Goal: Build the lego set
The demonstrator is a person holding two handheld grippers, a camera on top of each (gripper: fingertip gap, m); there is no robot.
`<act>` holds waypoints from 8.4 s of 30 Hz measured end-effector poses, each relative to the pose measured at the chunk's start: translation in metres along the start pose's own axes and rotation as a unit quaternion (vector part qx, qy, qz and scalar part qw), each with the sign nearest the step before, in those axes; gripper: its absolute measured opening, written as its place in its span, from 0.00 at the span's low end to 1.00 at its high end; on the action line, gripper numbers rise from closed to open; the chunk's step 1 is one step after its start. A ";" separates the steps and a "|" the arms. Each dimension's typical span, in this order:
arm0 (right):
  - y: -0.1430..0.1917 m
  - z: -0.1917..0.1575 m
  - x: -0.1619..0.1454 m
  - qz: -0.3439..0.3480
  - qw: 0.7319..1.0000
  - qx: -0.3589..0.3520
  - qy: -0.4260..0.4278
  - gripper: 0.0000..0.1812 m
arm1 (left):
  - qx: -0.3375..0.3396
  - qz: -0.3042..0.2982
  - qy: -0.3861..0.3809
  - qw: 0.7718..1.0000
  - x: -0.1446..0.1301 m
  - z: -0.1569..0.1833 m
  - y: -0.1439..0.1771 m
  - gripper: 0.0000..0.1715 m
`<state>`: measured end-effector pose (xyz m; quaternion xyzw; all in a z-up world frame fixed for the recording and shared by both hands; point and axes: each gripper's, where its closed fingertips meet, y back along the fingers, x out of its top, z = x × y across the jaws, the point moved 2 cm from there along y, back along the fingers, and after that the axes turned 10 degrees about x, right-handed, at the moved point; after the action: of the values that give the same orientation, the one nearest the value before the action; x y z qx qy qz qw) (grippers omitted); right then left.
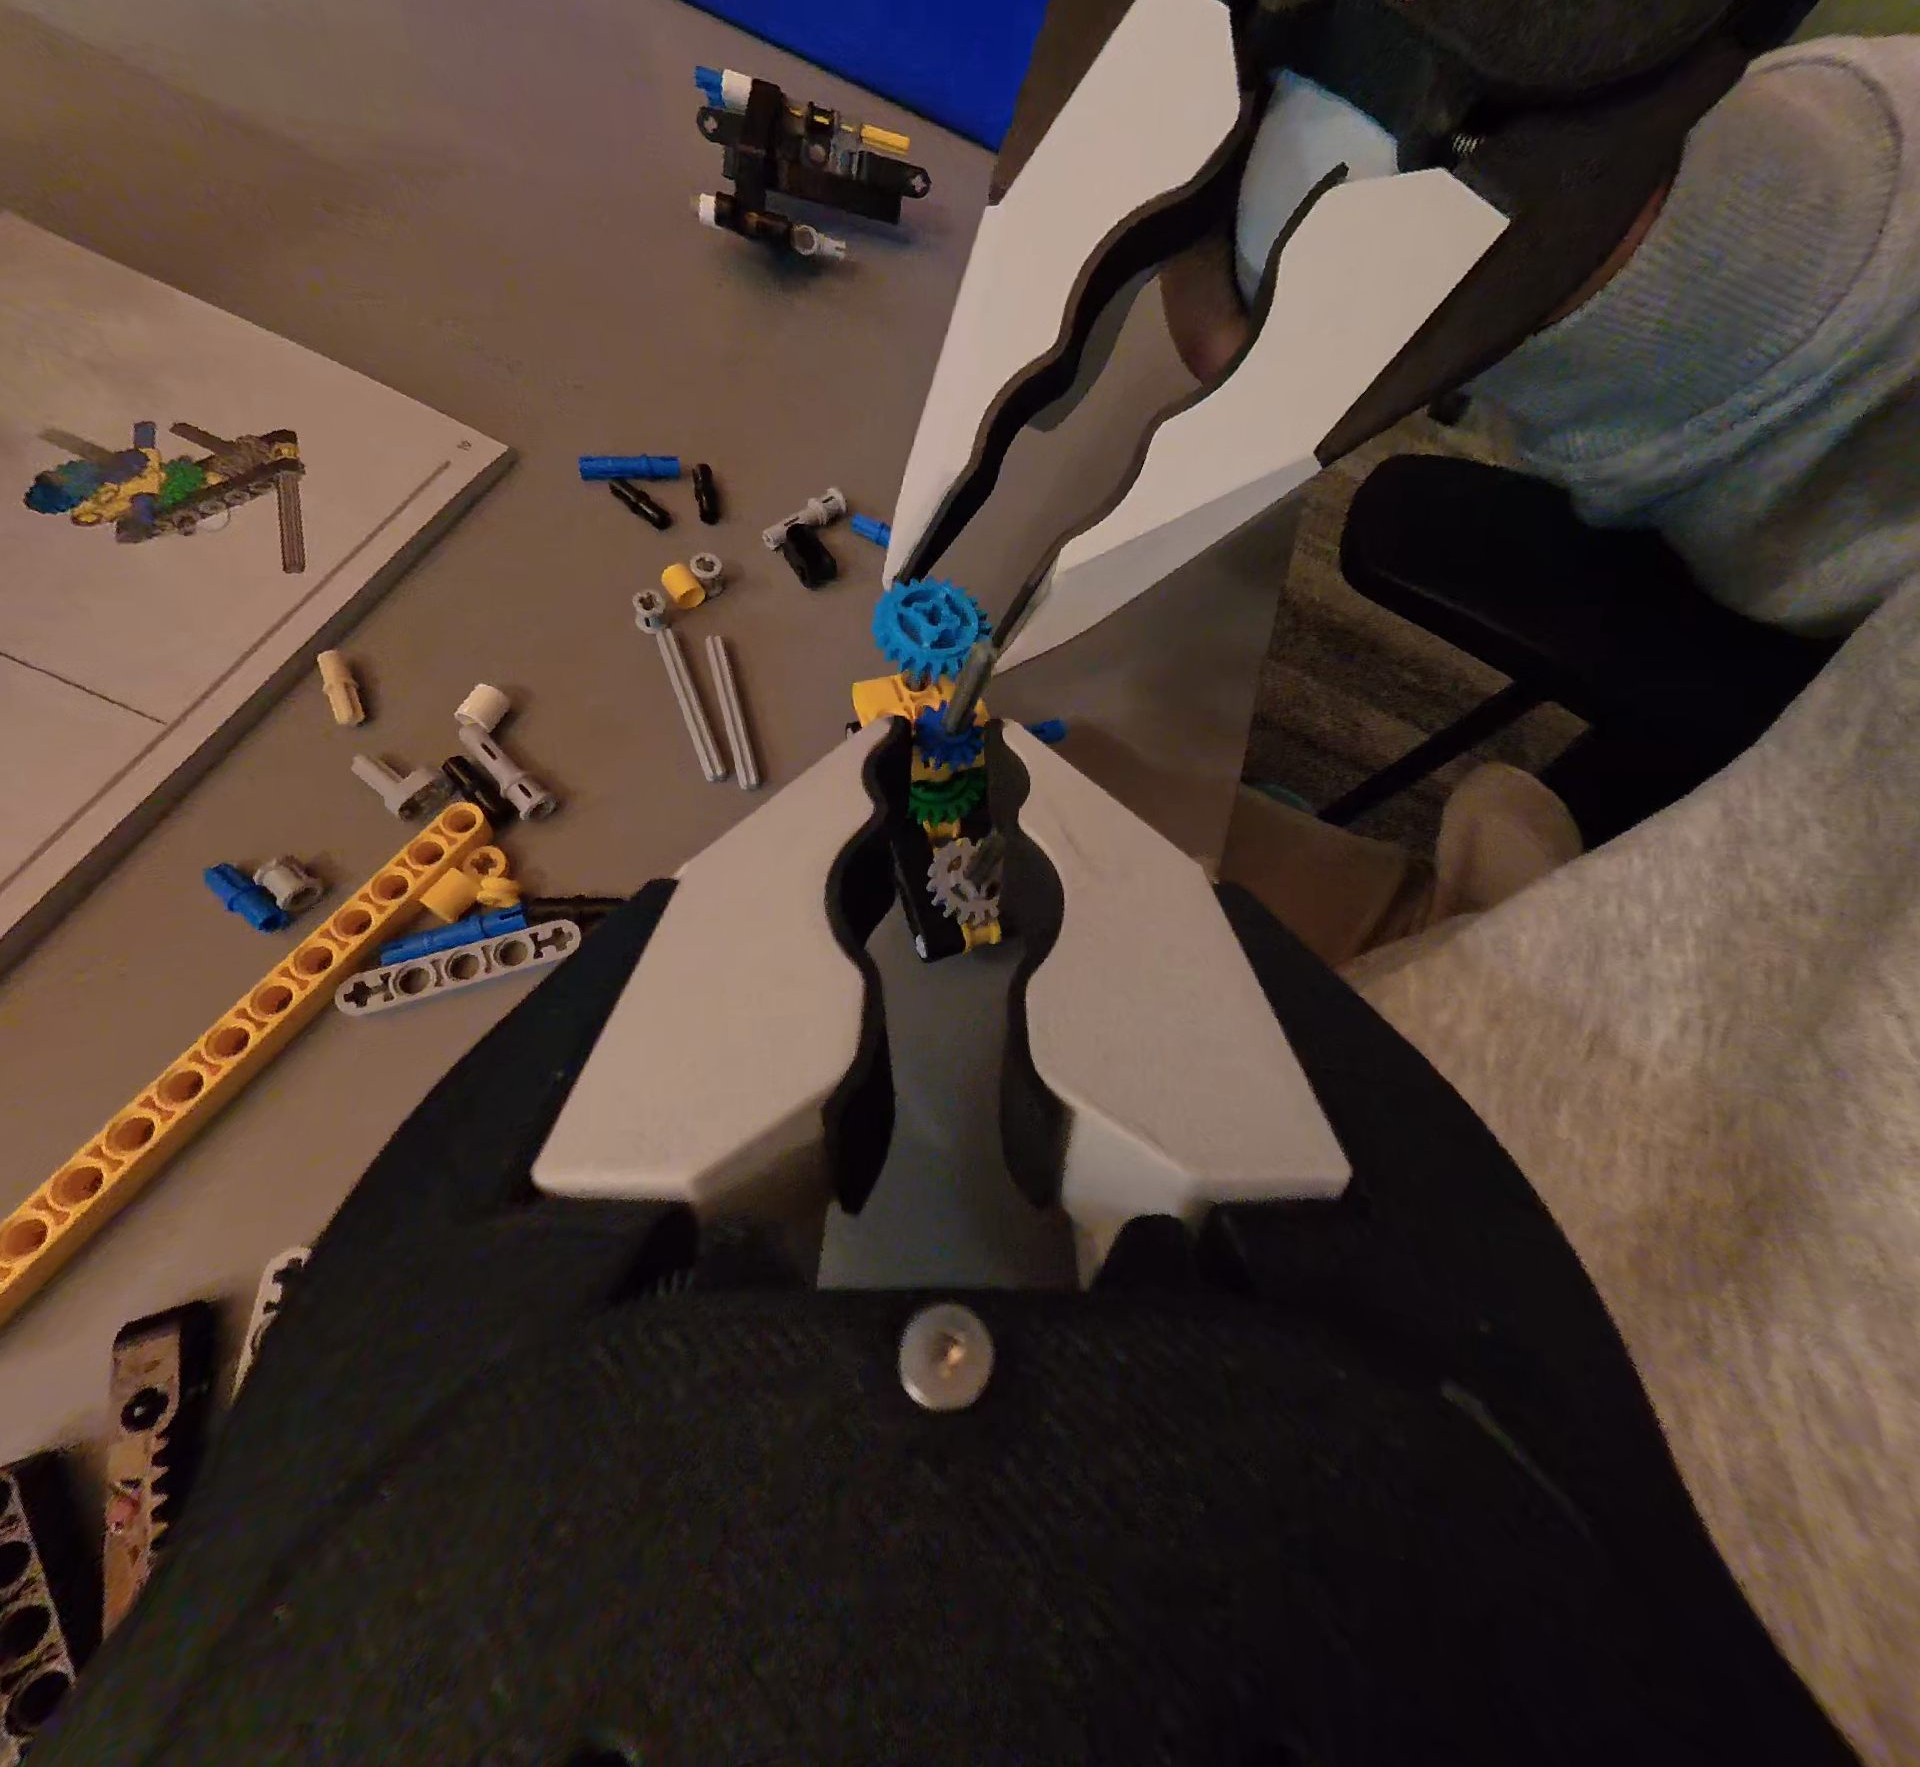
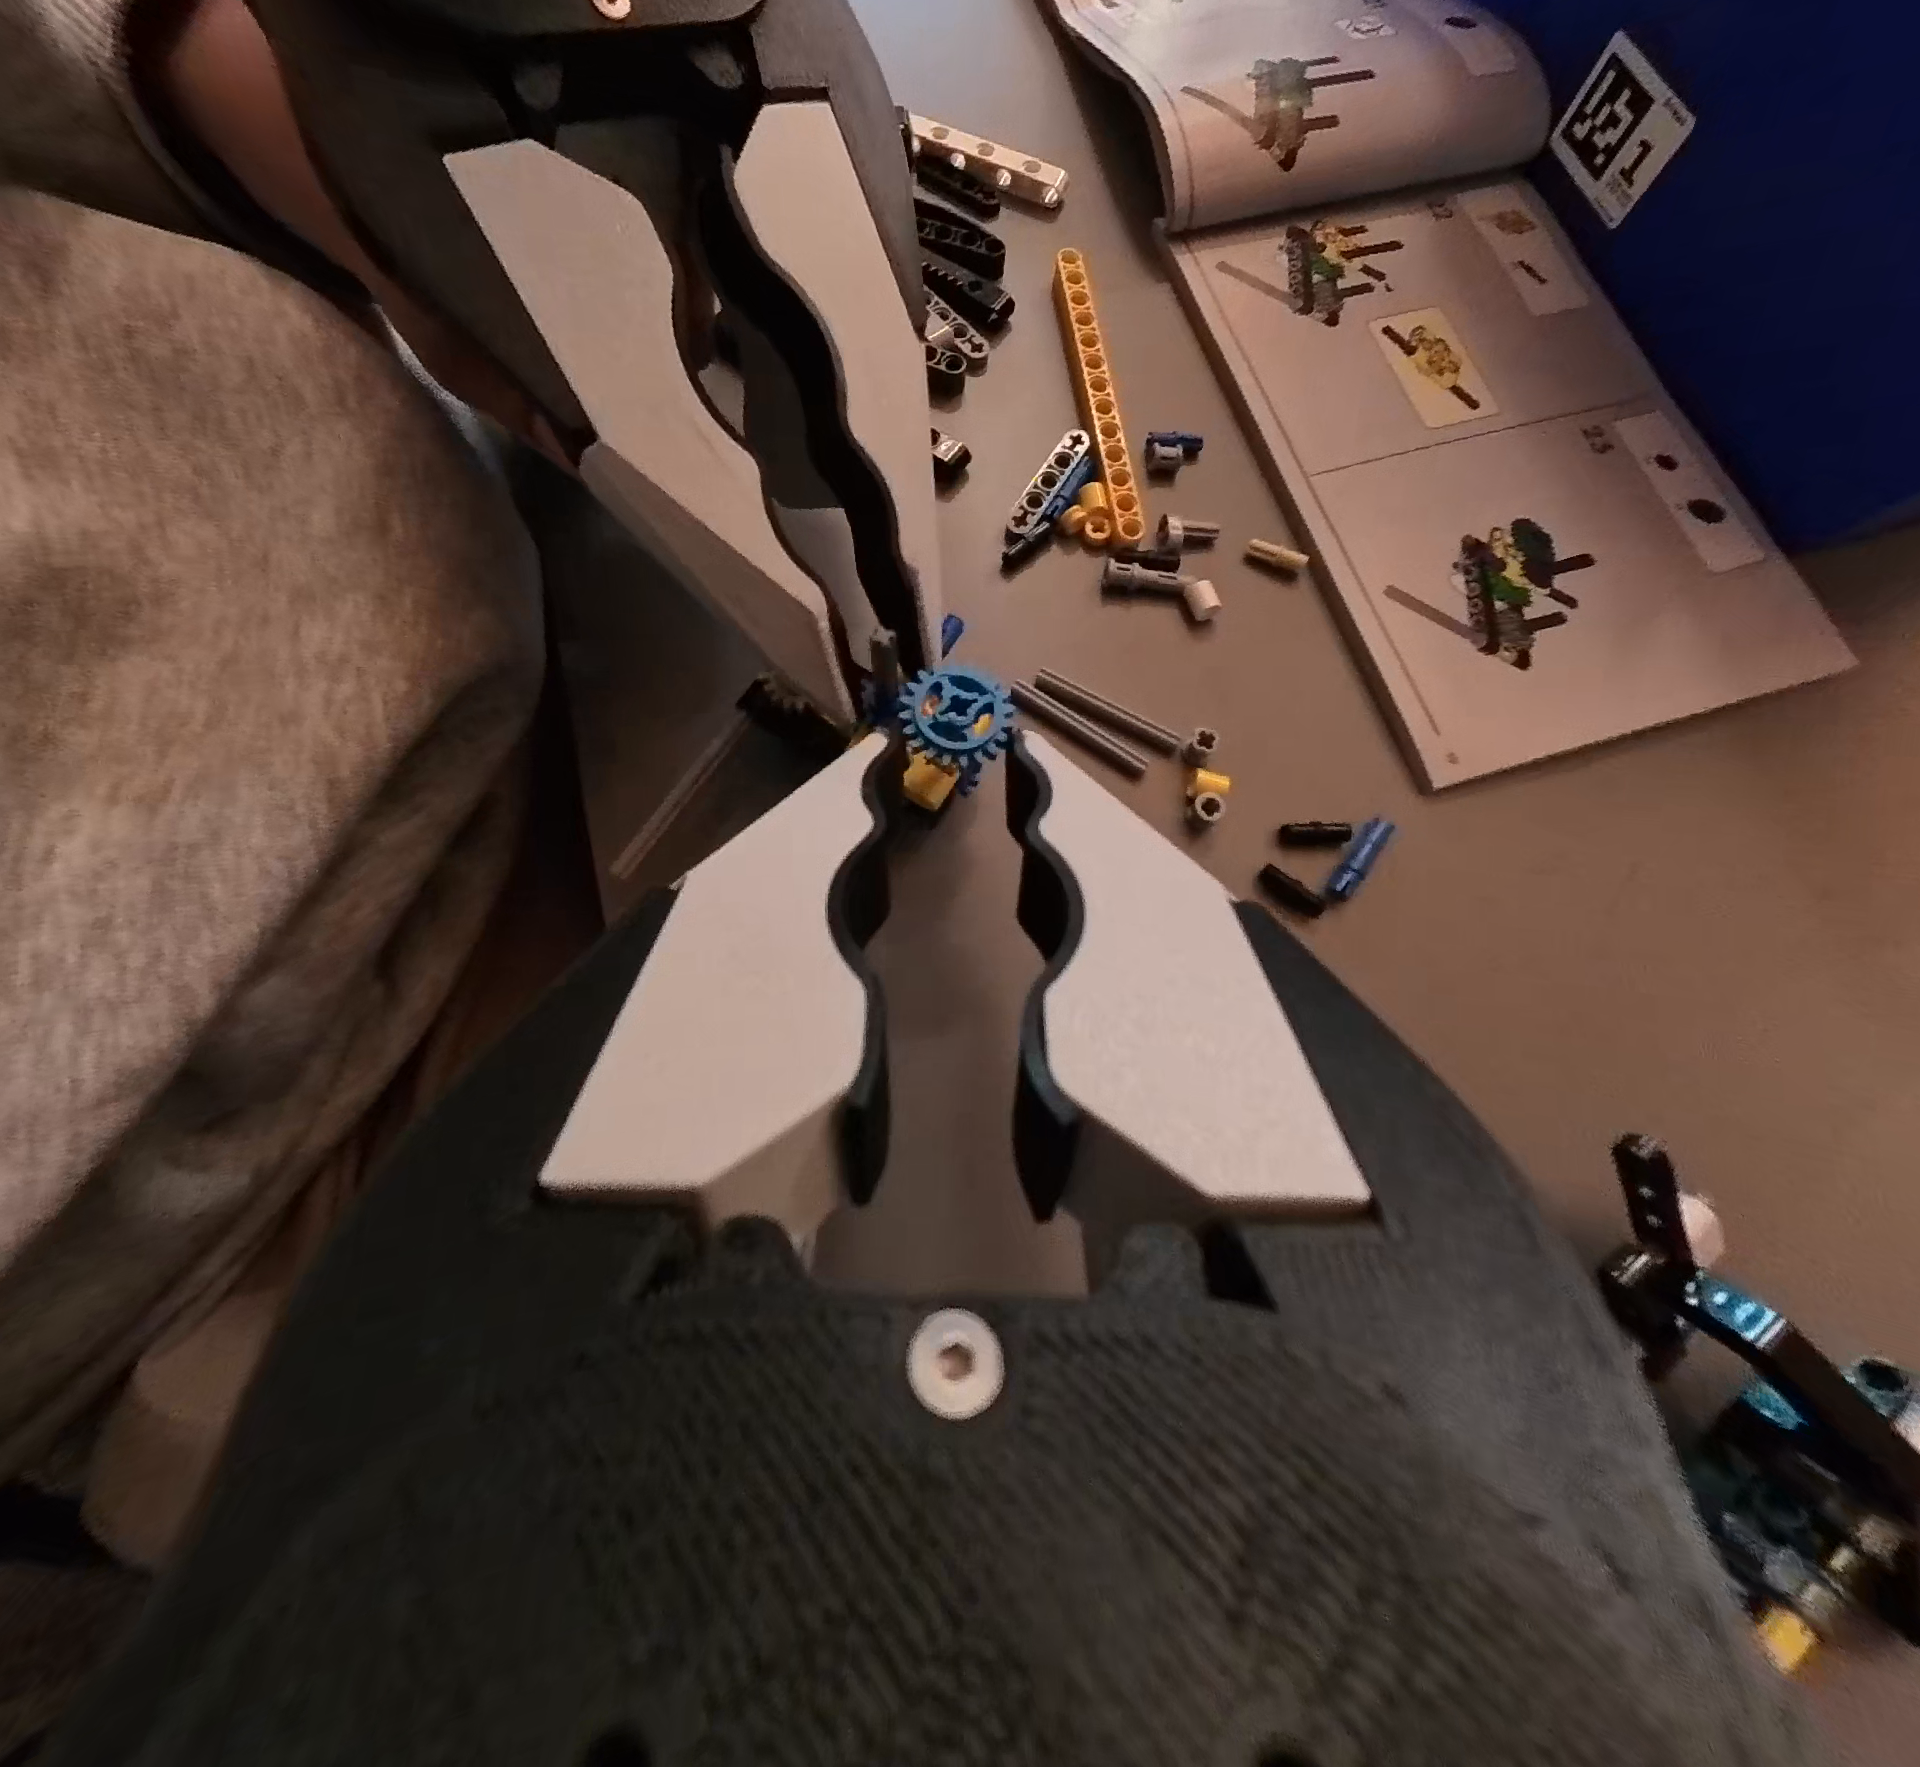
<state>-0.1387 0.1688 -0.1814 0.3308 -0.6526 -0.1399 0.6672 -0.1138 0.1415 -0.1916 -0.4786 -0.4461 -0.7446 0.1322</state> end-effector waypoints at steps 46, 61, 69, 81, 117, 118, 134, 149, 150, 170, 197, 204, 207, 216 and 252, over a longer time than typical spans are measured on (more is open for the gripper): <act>-0.001 0.000 0.000 -0.054 0.998 0.029 0.013 0.10 | 0.029 0.058 -0.068 0.996 0.017 0.000 0.000 0.06; -0.002 -0.001 -0.001 -0.059 0.998 0.031 0.015 0.10 | 0.022 0.042 -0.042 0.998 0.014 0.000 -0.001 0.06; -0.003 -0.001 -0.003 -0.045 0.998 0.032 0.004 0.10 | 0.025 0.037 -0.046 0.998 0.012 0.000 -0.002 0.06; -0.006 -0.001 -0.006 -0.048 0.998 0.029 0.005 0.10 | 0.028 0.028 -0.047 0.998 0.009 0.000 -0.003 0.06; -0.002 -0.002 0.001 0.127 0.991 0.000 -0.041 0.05 | 0.021 0.011 -0.038 0.999 -0.002 0.002 0.003 0.07; -0.002 -0.002 0.001 0.125 0.991 0.002 -0.042 0.05 | 0.023 0.012 -0.038 0.999 -0.002 0.002 0.002 0.07; -0.003 -0.002 -0.001 0.121 0.991 0.006 -0.060 0.05 | 0.029 0.010 -0.039 0.999 -0.003 0.001 0.002 0.08; -0.003 -0.003 -0.001 0.107 0.992 -0.003 -0.068 0.05 | 0.037 0.010 -0.045 0.998 -0.004 0.001 0.002 0.08; -0.003 -0.003 -0.001 0.107 0.992 -0.004 -0.068 0.05 | 0.037 0.010 -0.045 0.998 -0.004 0.001 0.002 0.08; -0.005 -0.003 -0.001 0.089 0.994 -0.023 -0.056 0.05 | 0.046 0.011 -0.053 0.997 -0.004 0.002 0.002 0.07; -0.004 -0.007 0.000 0.096 0.994 -0.023 -0.046 0.02 | 0.045 0.011 -0.047 0.998 -0.004 0.002 0.003 0.07; -0.005 -0.005 0.000 0.101 0.991 -0.011 -0.086 0.02 | 0.045 0.011 -0.045 0.998 -0.005 0.002 0.003 0.07; -0.006 -0.004 0.000 0.094 0.991 -0.012 -0.095 0.02 | 0.046 0.011 -0.045 0.998 -0.005 0.001 0.003 0.07; -0.006 -0.005 -0.001 0.085 0.991 -0.019 -0.101 0.01 | 0.055 0.012 -0.057 0.997 -0.005 0.002 0.003 0.07; -0.001 -0.002 0.006 -0.150 0.987 0.050 -0.024 0.09 | 0.056 0.014 -0.077 0.995 -0.005 0.005 0.003 0.07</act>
<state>-0.1356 0.1650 -0.1777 0.4542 -0.6175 -0.2137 0.6056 -0.1065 0.1426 -0.1934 -0.5325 -0.4891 -0.6775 0.1350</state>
